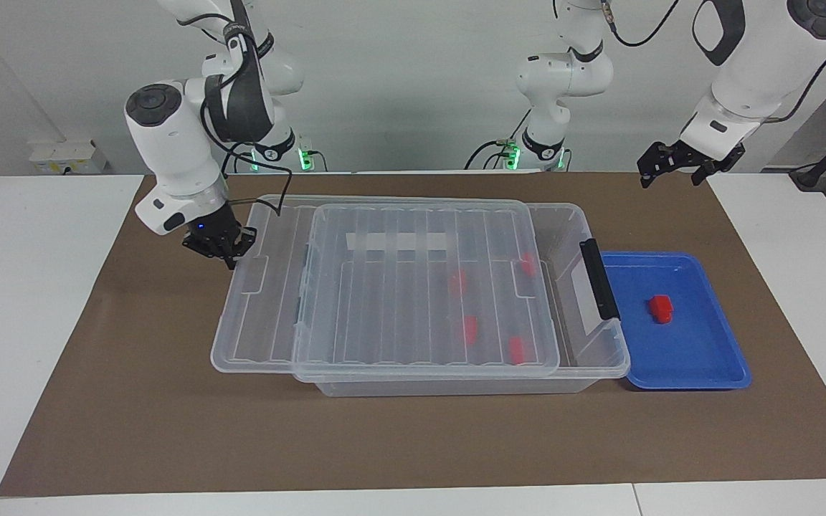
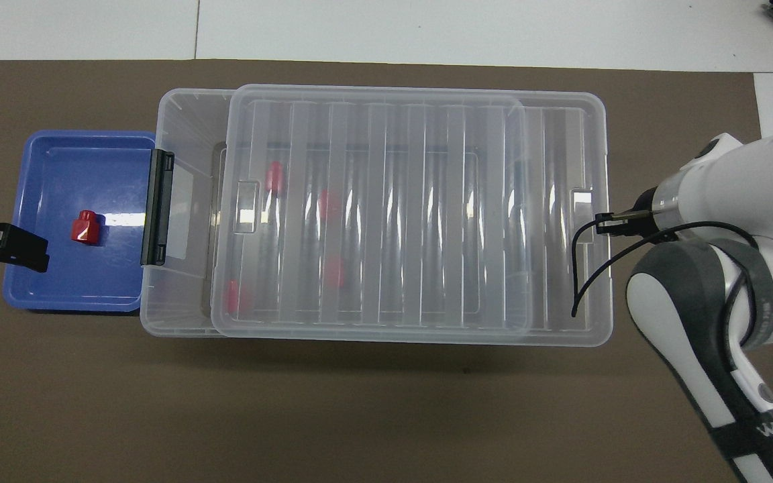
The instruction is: Place red block in blue tray from box
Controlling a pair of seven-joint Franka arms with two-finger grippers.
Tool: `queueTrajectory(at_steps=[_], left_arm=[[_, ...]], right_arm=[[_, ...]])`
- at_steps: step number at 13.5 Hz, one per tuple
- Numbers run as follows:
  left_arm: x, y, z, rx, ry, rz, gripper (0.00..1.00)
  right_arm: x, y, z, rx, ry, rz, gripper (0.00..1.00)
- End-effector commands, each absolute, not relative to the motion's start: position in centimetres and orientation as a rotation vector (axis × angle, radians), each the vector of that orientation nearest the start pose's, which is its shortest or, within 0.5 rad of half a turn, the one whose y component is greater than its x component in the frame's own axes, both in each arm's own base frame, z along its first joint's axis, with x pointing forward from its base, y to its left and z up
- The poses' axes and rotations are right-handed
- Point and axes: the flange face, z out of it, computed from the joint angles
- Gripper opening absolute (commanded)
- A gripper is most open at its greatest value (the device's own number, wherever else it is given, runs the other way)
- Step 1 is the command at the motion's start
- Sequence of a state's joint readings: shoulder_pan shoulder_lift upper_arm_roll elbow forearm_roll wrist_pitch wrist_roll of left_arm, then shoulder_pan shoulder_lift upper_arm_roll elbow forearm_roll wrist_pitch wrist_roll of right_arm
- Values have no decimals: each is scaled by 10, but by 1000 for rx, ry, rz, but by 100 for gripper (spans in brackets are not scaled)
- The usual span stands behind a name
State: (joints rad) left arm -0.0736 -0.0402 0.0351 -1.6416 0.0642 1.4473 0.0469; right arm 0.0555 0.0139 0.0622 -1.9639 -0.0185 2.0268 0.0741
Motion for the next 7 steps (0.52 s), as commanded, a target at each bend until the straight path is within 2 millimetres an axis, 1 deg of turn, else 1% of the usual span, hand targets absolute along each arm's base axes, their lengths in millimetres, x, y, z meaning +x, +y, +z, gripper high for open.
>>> queueTrajectory(at_steps=[1, 3, 7], left_arm=[[519, -15, 606, -3057, 127, 187, 100], [518, -9, 608, -3058, 119, 189, 100], [517, -10, 608, -3058, 122, 188, 100]], right_arm=[[551, 86, 468, -3138, -117, -85, 0], [547, 109, 470, -3107, -158, -92, 0], [541, 134, 469, -3079, -207, -87, 0]])
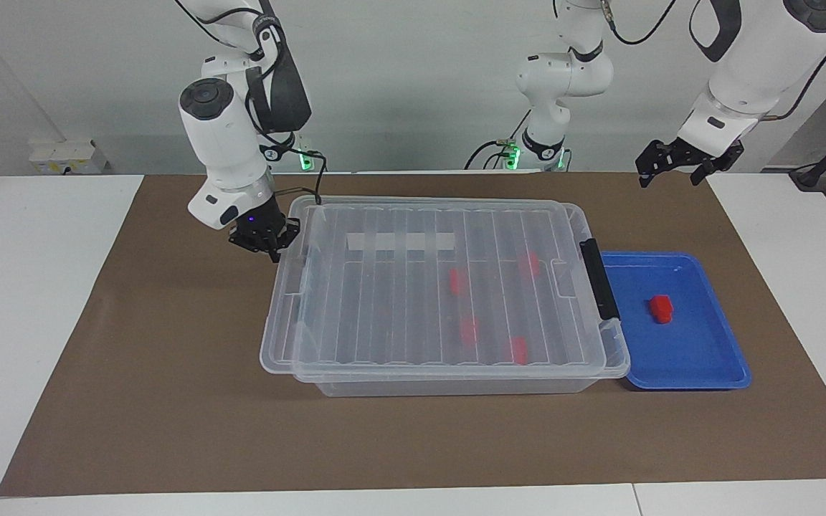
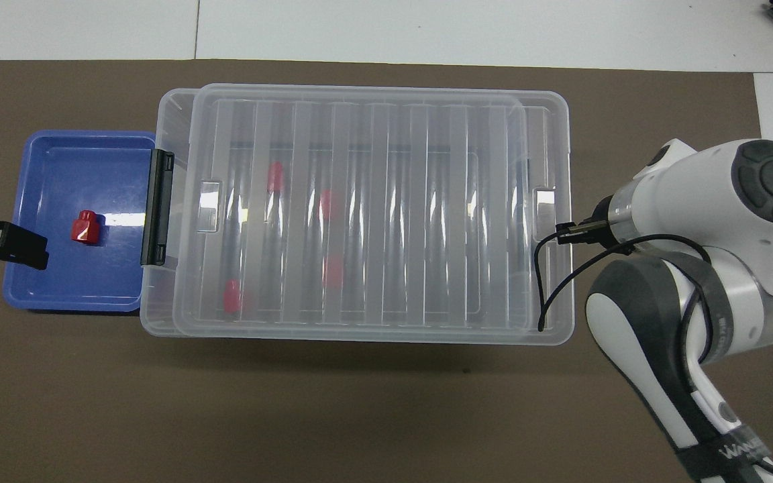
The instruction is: Place red block in blue tray from box
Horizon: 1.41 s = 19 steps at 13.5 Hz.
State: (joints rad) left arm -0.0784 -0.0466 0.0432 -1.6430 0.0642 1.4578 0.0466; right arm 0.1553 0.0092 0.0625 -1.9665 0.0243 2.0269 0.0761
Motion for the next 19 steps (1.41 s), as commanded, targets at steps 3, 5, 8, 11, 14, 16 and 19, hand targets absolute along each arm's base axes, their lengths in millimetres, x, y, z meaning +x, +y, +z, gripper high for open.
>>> queueTrajectory(at_steps=[3, 5, 8, 11, 14, 16, 19], left_arm=[[517, -8, 609, -3059, 119, 184, 100], [517, -8, 609, -3059, 114, 186, 100], [517, -6, 609, -3059, 107, 186, 100], [517, -4, 609, -3060, 105, 189, 100], [517, 4, 609, -3066, 86, 193, 100], [517, 4, 609, -3066, 86, 193, 100], [516, -2, 609, -3065, 100, 190, 100]], right_arm=[[539, 142, 469, -3077, -226, -91, 0], [540, 142, 469, -3076, -228, -94, 0], [544, 133, 477, -3077, -204, -99, 0], [545, 99, 492, -3084, -109, -111, 0], [542, 61, 508, -3088, 2, -125, 0], [544, 36, 516, -3083, 136, -140, 25], [549, 15, 539, -3084, 322, -144, 96]])
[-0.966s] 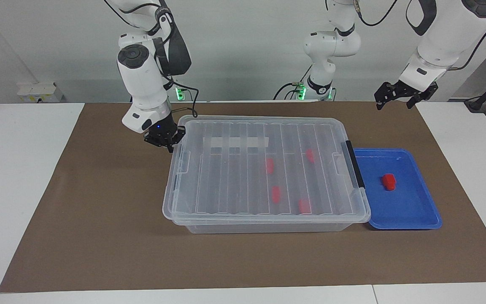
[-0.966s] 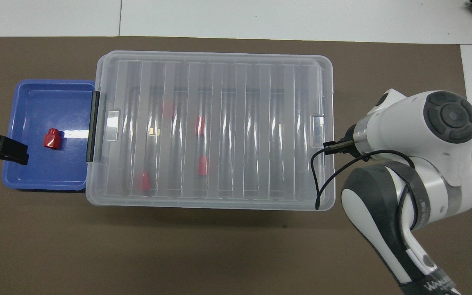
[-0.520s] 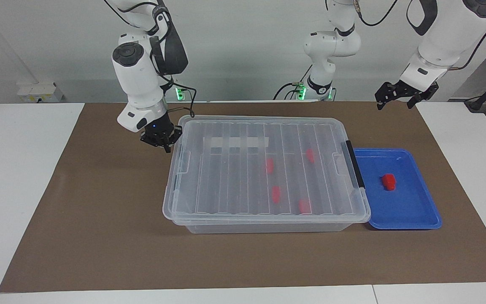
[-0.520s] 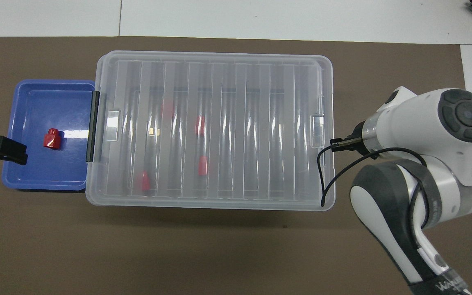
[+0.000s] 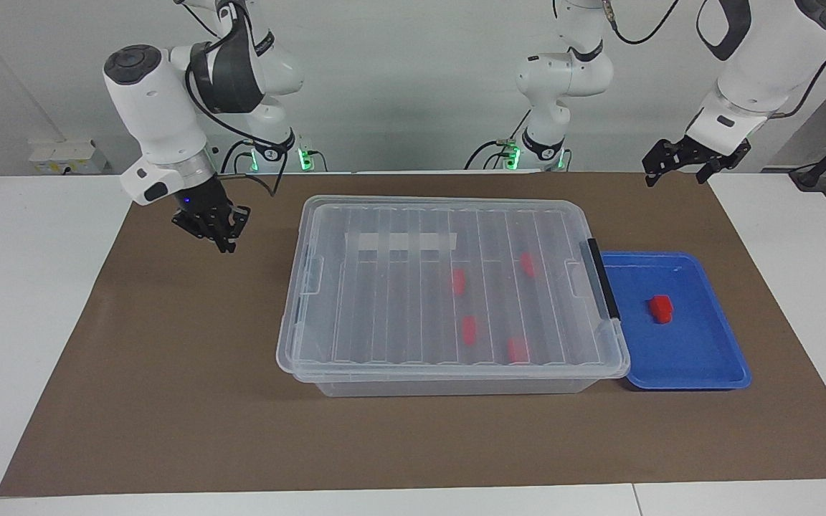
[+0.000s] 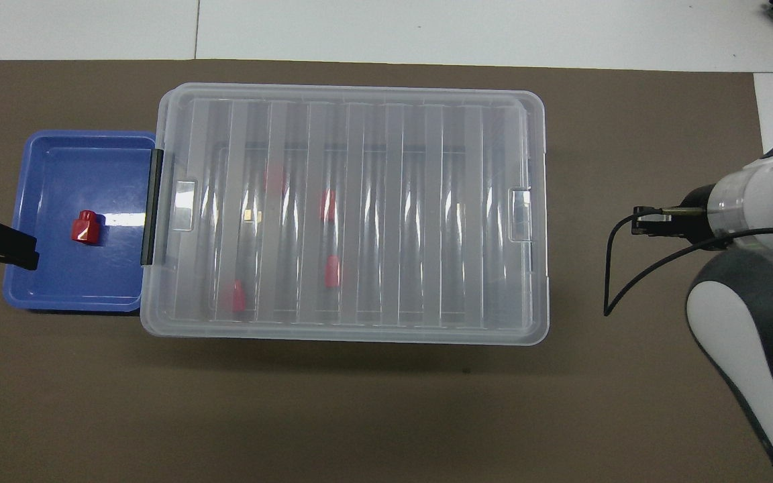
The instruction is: Place red block in blue tray from box
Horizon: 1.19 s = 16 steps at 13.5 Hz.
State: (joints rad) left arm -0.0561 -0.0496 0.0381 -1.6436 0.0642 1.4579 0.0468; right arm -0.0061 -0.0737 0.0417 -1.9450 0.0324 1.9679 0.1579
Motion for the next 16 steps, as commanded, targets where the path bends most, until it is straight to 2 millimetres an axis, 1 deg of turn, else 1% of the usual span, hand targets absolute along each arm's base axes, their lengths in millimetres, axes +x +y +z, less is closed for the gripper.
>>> queueTrajectory(at_steps=[1, 4, 5, 6, 8, 10, 12, 16], left_arm=[[517, -4, 609, -3063, 105, 192, 100], [517, -4, 609, -3064, 105, 190, 100], [517, -4, 609, -3064, 105, 189, 100], [517, -4, 609, -3064, 102, 189, 100], [517, -3, 609, -3064, 98, 192, 100], [516, -3, 608, -3064, 95, 194, 100], [517, -3, 609, -3064, 93, 192, 100], [516, -3, 608, -3064, 93, 194, 100]], right_arm=[[551, 14, 551, -3093, 354, -142, 97], [558, 5, 587, -3148, 364, -119, 97], [561, 4, 594, -3145, 369, -104, 97], [562, 4, 606, -3144, 387, -92, 98], [560, 11, 621, -3141, 395, -67, 98], [556, 12, 624, -3133, 396, -21, 99], [549, 16, 627, -3138, 397, -13, 100], [546, 12, 625, -3145, 396, 28, 100]])
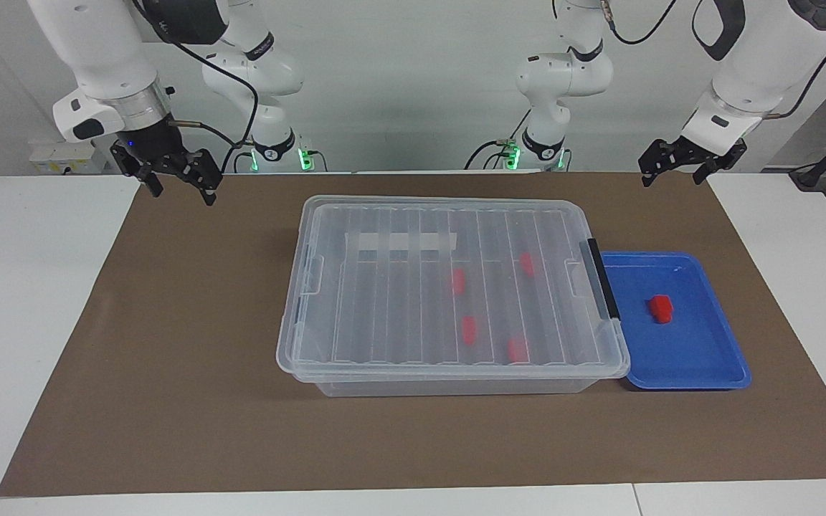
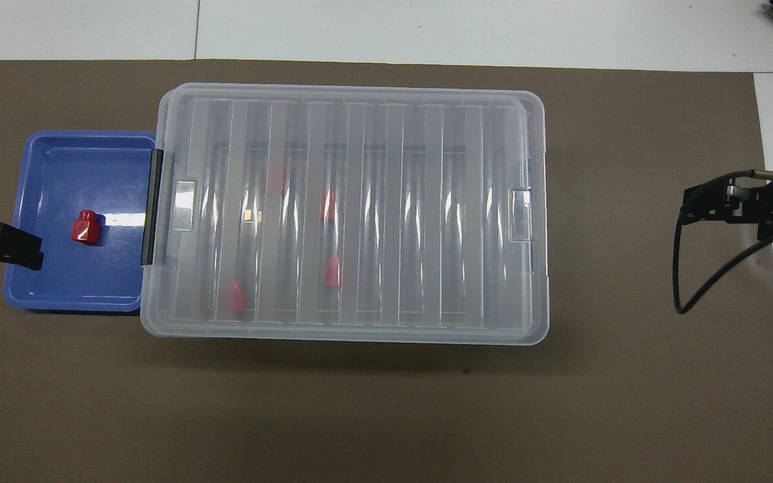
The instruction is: Place red block in blue tray from box
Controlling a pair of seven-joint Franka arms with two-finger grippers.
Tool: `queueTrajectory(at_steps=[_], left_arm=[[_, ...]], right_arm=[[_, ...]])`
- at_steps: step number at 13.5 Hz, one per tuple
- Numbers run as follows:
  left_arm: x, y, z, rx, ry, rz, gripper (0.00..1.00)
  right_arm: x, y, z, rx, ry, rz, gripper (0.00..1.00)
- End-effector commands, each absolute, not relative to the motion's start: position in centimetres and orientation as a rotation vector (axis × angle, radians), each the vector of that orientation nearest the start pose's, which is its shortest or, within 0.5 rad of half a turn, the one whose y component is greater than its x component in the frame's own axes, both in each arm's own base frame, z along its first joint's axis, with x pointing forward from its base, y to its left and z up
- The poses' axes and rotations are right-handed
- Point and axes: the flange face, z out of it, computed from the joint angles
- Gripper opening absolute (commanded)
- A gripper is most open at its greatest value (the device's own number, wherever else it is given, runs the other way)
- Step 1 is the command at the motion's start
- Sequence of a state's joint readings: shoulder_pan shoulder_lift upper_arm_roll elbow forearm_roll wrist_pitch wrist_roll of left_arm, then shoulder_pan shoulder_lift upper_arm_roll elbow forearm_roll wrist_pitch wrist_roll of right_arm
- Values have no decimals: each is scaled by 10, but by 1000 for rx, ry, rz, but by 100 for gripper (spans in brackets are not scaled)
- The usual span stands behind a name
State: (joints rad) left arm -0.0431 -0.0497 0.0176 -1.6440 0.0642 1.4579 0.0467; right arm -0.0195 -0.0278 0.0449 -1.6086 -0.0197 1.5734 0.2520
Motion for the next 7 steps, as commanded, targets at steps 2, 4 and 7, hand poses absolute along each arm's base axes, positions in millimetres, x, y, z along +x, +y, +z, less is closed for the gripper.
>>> queueTrajectory(at_steps=[2, 4, 7], left_arm=[[516, -3, 608, -3064, 91, 194, 100], [517, -3, 609, -3064, 93, 192, 100], [517, -3, 609, -3064, 91, 192, 100]], right_arm=[[544, 13, 623, -3146, 384, 40, 100], [542, 13, 622, -3147, 381, 42, 100], [540, 14, 620, -3151, 352, 50, 100]])
